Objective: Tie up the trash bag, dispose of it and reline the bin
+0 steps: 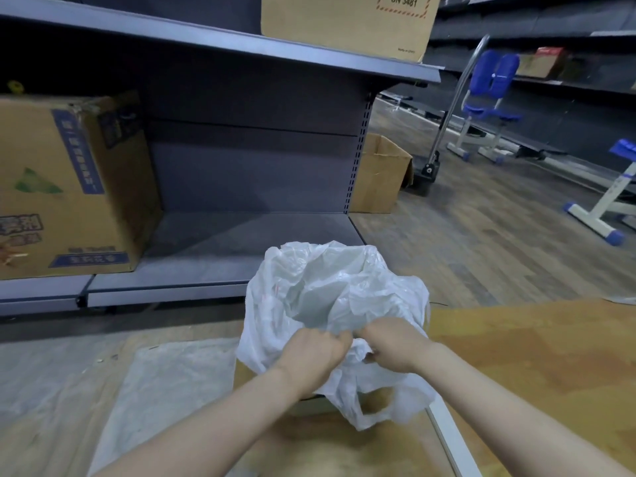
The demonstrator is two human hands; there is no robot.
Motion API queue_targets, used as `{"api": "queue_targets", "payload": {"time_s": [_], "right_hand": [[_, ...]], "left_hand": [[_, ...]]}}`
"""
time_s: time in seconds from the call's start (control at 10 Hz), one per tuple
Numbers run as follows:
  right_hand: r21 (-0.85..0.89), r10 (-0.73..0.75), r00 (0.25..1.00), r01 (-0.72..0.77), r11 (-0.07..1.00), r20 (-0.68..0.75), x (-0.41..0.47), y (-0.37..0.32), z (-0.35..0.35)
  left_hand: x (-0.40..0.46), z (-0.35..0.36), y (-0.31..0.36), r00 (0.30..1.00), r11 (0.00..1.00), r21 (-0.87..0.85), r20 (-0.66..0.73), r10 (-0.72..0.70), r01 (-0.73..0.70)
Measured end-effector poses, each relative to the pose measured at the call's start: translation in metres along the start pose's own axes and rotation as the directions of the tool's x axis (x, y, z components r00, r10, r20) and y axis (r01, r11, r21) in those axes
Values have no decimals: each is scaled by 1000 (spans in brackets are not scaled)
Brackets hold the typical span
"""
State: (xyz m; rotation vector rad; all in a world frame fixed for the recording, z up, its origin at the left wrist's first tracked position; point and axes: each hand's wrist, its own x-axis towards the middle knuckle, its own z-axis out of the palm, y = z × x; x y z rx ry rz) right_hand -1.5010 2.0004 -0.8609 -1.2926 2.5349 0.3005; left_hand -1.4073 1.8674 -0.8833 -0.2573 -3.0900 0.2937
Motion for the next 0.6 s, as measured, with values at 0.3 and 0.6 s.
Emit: {"api": "queue_targets", "payload": {"time_s": [0.3, 0.6], "right_hand": [[-38, -20, 999, 19, 999, -25, -6, 3, -6], [170, 48, 995, -61, 984, 82, -58, -1, -94]], "left_hand": [[-2, -13, 4, 988, 997, -81, 151, 4, 9], [-25, -100, -14, 881, 987, -39, 457, -121, 155]]}}
